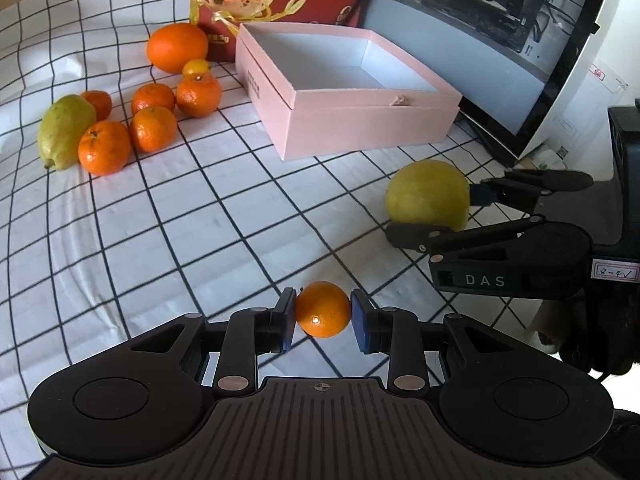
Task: Organize fruits
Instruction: 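Carry the pomelo toward the pink box with the right tool while the left tool grasps a small mandarin, then drop the mandarin into the pink box with the left tool while the right tool releases the pomelo there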
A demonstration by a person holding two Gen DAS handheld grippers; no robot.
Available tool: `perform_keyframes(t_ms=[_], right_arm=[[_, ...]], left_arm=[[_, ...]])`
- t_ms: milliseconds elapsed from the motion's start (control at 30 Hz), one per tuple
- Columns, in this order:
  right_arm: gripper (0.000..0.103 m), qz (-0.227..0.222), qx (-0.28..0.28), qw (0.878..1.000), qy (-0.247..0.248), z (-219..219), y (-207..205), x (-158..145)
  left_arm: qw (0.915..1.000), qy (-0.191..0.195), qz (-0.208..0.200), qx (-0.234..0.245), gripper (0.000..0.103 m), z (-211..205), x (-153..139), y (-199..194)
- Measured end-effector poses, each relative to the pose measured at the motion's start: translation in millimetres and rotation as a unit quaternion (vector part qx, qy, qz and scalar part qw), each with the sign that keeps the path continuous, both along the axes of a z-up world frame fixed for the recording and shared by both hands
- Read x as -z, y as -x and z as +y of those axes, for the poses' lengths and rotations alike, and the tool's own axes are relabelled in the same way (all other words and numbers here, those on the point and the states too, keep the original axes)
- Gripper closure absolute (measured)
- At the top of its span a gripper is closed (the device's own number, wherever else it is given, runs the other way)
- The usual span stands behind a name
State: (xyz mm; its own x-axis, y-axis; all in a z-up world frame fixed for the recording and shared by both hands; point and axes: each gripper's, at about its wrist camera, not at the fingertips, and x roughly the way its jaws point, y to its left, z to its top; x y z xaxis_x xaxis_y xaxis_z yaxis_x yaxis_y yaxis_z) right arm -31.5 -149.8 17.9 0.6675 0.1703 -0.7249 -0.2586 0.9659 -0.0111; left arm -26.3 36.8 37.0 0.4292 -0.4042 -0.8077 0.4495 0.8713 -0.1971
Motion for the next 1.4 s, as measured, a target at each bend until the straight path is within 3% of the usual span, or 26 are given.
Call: perform_keyframes(t_ms=[267, 400, 500, 667, 733, 833, 933, 1033, 1233, 1400], right_arm=[[0.041, 0.008, -0.058, 0.998, 0.022, 2, -10, -4], [0.041, 0.026, -0.061, 0.998, 0.0, -6, -18, -6], [0.041, 0.026, -0.044, 0.998, -0.035, -19, -23, -13], [0.041, -0.021, -0.026, 0.998, -0.062, -38, -34, -46], [0.041, -0.041, -0.022, 0.997, -0.06, -42, -41, -59], [0.041, -0.065, -0.012, 0.997, -0.044, -45, -55, -74], [0.041, -0.077, 0.002, 0.997, -0.021, -47, -74, -82], [0.041, -0.071, 0.02, 0.997, -0.011, -51, -97, -82], [0.041, -0.005, 0.037, 0.999, -0.017, -55, -152, -60], [0.041, 0.052, 0.017, 0.999, -0.006, -33, -190, -34]], left_arm=[[0.9996, -0.001, 0.003, -0.029, 0.069, -3, -1, -4], [0.9976, 0.033, 0.009, -0.06, 0.069, -1, -13, -24], [0.9947, 0.068, -0.007, -0.076, 0.069, -4, -34, -51], [0.9902, 0.108, -0.055, -0.07, 0.069, -30, -74, -112], [0.9891, 0.116, -0.067, -0.062, 0.069, -47, -84, -143], [0.9865, 0.135, -0.055, -0.074, 0.069, -67, -84, -187], [0.9821, 0.151, -0.059, -0.096, 0.069, -70, -81, -206], [0.9807, 0.147, -0.075, -0.106, 0.069, -59, -84, -201], [0.9813, 0.102, -0.106, -0.124, 0.069, -13, -77, -155], [0.9772, 0.105, -0.06, -0.174, 0.069, 39, -52, -110]])
